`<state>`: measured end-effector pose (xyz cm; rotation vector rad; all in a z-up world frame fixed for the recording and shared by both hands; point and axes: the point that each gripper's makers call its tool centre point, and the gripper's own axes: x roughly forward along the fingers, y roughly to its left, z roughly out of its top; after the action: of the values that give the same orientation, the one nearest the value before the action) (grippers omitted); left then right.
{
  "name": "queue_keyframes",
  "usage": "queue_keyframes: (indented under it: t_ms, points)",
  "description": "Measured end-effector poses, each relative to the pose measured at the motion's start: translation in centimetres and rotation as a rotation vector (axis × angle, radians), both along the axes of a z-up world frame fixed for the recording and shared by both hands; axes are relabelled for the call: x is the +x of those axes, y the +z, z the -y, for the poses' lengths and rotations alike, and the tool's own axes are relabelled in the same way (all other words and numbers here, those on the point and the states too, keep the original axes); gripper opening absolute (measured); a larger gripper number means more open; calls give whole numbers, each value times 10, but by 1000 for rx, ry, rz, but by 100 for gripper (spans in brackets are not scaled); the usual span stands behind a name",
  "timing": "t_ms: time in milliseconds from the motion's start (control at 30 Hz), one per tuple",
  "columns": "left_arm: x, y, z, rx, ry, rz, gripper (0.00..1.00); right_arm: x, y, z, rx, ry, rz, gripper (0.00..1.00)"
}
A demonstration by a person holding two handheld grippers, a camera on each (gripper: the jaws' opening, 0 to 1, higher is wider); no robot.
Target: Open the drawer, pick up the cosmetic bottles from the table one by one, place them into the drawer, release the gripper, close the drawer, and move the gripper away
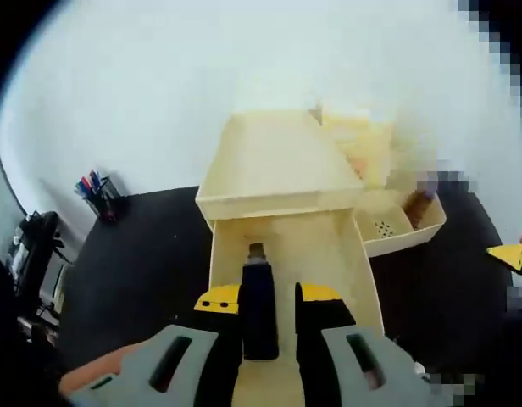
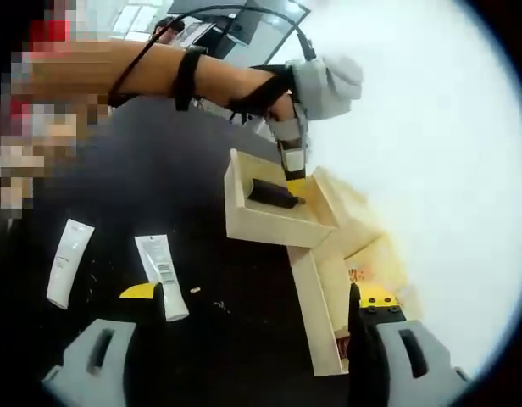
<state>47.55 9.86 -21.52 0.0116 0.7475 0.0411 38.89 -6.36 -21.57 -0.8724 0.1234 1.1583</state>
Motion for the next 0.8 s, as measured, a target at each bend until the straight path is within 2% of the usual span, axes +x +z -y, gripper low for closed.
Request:
queue_keyframes:
  t_ms: [67, 133, 233, 300, 400, 433, 467, 500, 567, 633, 667, 733, 767, 800]
  points:
    - [-3, 13, 6, -62, -32, 52, 20, -3, 4, -3, 41, 6, -33, 83]
    - [-9, 21, 6, -68, -50, 80, 22, -4, 7, -3, 57, 6, -40, 83]
    - [-20, 32, 8, -49, -108, 116, 28, -3, 7, -3, 67, -4, -46, 84]
    - [-34, 33, 12, -30, -149, 113, 30, -2, 7, -2, 70, -8, -49, 84]
    - [-37, 48, 0, 6, -189, 152, 38, 1, 9, -1, 77, -19, -45, 85]
    - [-40, 53, -3, 6, -194, 158, 38, 2, 9, -1, 80, -23, -44, 85]
    - [-41, 61, -5, 21, -238, 192, 38, 2, 9, 0, 79, -25, -41, 85]
    - [-45, 65, -10, 21, -230, 207, 38, 3, 9, 0, 81, -27, -35, 85]
    - [-56, 75, -14, 75, -267, 257, 38, 5, 11, -1, 87, -28, -20, 85]
    - [-66, 82, -19, 91, -261, 281, 38, 6, 13, -2, 95, -32, -14, 84]
    - [-71, 87, -17, 106, -296, 310, 38, 7, 14, -2, 97, -32, -10, 85]
    - [-85, 90, -18, 99, -294, 330, 39, 10, 18, -3, 103, -31, -8, 86]
    - [-91, 91, -12, 103, -351, 354, 39, 8, 18, -3, 110, -30, -10, 87]
    - [-98, 91, -14, 90, -345, 357, 40, 8, 19, -3, 115, -28, -12, 87]
